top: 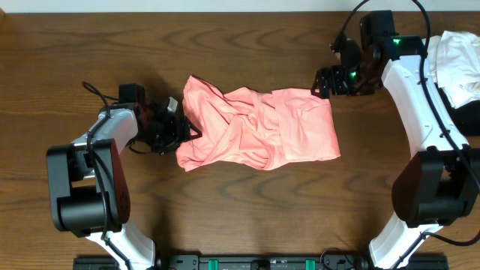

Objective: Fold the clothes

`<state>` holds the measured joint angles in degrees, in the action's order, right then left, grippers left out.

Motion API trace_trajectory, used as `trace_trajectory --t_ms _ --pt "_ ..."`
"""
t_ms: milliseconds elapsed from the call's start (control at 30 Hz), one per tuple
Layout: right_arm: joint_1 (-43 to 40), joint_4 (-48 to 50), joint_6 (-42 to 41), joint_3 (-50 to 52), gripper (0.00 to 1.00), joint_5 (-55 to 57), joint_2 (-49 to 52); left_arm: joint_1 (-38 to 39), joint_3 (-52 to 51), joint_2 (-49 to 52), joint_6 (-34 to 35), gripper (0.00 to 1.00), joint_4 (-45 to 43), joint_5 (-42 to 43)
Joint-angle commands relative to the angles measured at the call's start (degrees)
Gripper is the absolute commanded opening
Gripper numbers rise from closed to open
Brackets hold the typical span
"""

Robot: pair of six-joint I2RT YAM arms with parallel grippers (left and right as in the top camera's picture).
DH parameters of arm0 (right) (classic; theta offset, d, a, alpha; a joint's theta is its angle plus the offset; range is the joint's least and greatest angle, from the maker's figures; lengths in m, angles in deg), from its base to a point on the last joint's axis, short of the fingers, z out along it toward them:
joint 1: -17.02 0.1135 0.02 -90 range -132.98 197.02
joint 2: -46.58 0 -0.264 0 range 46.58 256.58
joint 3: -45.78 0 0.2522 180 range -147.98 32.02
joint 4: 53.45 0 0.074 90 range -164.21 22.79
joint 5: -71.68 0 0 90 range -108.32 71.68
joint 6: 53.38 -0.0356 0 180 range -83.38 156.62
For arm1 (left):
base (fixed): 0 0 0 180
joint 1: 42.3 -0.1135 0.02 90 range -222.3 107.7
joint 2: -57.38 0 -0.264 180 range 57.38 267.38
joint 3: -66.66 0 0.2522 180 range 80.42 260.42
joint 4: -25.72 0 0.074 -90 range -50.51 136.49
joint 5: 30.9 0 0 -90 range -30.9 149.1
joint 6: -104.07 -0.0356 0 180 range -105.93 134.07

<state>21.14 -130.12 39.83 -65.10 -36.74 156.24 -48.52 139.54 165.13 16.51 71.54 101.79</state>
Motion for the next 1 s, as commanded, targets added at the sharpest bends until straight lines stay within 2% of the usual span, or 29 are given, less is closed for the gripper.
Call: trace_trajectory --t_ms 0,167,233,400,567,767,967 --pt "0.1 -0.1 0.7 -0.8 0.91 0.0 -0.4 0.2 -0.5 4.5 -1.6 0.72 -0.8 -1.1" --pt "0.1 -0.1 0.7 -0.8 0.91 0.0 -0.4 0.2 -0.5 6.7 -1.6 0.7 -3.1 0.7" --pt "0.1 0.0 0.7 -0.8 0.91 0.0 -0.4 0.2 -0.5 7.3 -1.6 0.64 -4.6 4.0" --pt "0.1 0.2 0.7 -0.8 0.91 0.0 -0.4 0.9 -0.5 7.7 -1.5 0.39 -6.7 6.2" --pt "0.1 0.3 0.7 -0.8 0.92 0.0 -0.4 0.8 -0.4 7.6 -0.8 0.08 -6.7 6.2" --pt "0.1 0.3 0.7 -0.8 0.92 0.0 -0.4 -1.6 -0.2 5.4 1.3 0.06 -6.4 6.7" --pt "0.1 0.1 0.7 -0.8 0.93 0.0 -0.4 -5.6 -0.2 -2.1 1.0 0.06 -3.8 7.2"
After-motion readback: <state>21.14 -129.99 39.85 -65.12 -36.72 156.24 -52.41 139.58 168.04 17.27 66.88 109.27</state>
